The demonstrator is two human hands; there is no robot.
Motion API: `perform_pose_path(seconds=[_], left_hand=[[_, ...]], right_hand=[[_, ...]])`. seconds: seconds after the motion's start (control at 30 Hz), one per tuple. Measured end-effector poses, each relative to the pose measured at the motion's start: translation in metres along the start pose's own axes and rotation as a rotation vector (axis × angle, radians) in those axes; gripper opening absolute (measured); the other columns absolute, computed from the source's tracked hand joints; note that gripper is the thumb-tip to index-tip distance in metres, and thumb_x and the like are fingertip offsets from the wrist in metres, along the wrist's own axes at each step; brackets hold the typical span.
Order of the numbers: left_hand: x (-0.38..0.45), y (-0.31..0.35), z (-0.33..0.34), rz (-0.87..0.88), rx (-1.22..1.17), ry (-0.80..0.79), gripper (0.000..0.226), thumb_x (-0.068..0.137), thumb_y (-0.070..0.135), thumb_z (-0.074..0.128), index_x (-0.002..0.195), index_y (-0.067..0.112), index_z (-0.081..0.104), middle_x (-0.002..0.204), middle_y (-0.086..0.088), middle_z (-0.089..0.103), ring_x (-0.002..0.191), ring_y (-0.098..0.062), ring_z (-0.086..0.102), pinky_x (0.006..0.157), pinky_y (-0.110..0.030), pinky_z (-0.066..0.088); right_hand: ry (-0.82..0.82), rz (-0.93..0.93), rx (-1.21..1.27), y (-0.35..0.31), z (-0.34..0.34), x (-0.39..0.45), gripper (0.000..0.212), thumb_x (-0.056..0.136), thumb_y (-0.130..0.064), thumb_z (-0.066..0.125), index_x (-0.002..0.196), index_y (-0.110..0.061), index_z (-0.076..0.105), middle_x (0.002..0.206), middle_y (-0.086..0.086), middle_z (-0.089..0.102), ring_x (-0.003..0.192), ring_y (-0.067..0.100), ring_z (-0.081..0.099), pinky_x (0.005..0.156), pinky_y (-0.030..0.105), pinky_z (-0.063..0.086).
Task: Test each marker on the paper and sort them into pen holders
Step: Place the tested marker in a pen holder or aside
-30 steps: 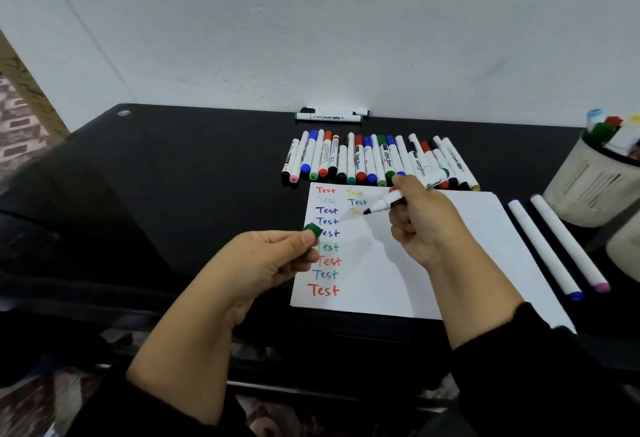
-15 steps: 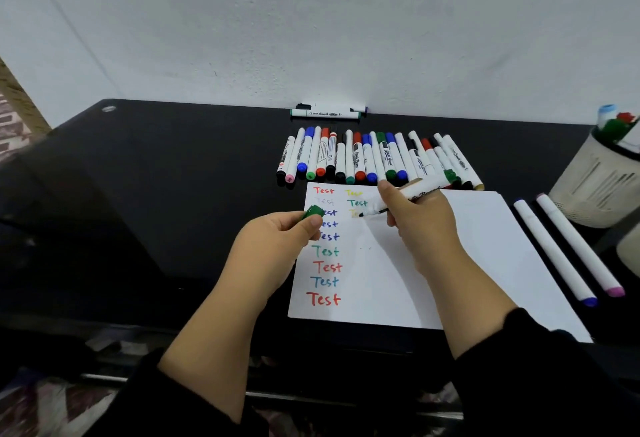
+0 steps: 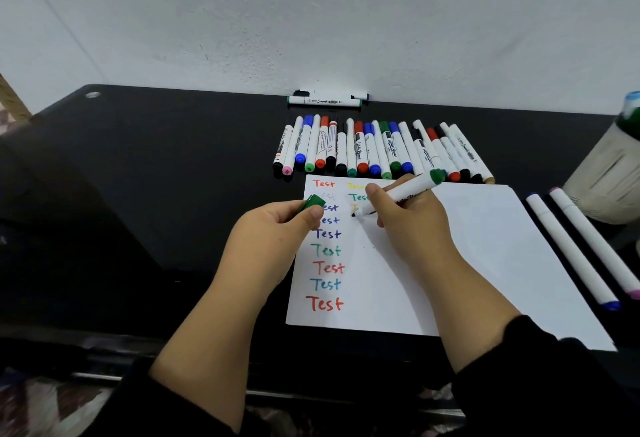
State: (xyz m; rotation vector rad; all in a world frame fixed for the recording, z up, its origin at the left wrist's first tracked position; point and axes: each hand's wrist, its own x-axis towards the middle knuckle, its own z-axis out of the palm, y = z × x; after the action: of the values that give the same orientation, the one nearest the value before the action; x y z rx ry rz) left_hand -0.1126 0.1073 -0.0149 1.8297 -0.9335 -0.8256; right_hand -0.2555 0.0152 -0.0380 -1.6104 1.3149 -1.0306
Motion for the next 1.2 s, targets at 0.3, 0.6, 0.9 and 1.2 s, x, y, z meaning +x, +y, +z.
perform_pose_path(seconds=[0.3, 0.6, 0.9, 1.2], left_hand=[[0.0007, 0.0000, 0.0020, 0.003, -0.010, -0.006, 0.007, 0.087, 0.041, 0.059, 0.086, 0.038, 0.064, 0.082, 0.022, 0.065, 0.084, 0.005, 0.056, 0.060, -0.015, 0.033], [-0.0022, 0.0007, 0.0013, 0.014, -0.011, -0.003, 0.009, 0.087, 0.041, 0.059, 0.081, 0.038, 0.065, 0.083, 0.022, 0.065, 0.084, 0.004, 0.057, 0.060, -0.014, 0.033], [-0.0014, 0.0003, 0.0037, 0.017, -0.016, -0.009, 0.007, 0.087, 0.041, 0.059, 0.087, 0.038, 0.065, 0.082, 0.021, 0.066, 0.086, 0.003, 0.058, 0.060, -0.015, 0.034], [-0.0025, 0.0001, 0.0022, 0.020, -0.020, -0.005, 0.011, 0.087, 0.041, 0.059, 0.089, 0.035, 0.068, 0.084, 0.020, 0.066, 0.087, 0.002, 0.058, 0.060, -0.015, 0.033]], right_hand=[[0.049, 0.010, 0.012, 0.0011, -0.0011, 0.0009, 0.024, 0.090, -0.029, 0.061, 0.082, -0.007, 0.054, 0.066, 0.001, 0.056, 0.062, 0.010, 0.051, 0.056, 0.018, 0.038], [0.061, 0.040, 0.035, -0.0013, -0.0024, -0.0008, 0.025, 0.089, -0.025, 0.060, 0.071, -0.013, 0.048, 0.062, -0.001, 0.053, 0.058, 0.011, 0.048, 0.054, 0.020, 0.037], [0.077, 0.032, 0.006, -0.0009, -0.0026, -0.0016, 0.025, 0.089, -0.026, 0.060, 0.072, -0.014, 0.046, 0.063, -0.001, 0.051, 0.058, 0.011, 0.046, 0.054, 0.024, 0.035], [0.127, 0.033, -0.001, 0.0004, -0.0041, -0.0007, 0.029, 0.089, -0.022, 0.058, 0.067, -0.015, 0.041, 0.057, -0.005, 0.043, 0.051, 0.007, 0.040, 0.043, 0.012, 0.031]])
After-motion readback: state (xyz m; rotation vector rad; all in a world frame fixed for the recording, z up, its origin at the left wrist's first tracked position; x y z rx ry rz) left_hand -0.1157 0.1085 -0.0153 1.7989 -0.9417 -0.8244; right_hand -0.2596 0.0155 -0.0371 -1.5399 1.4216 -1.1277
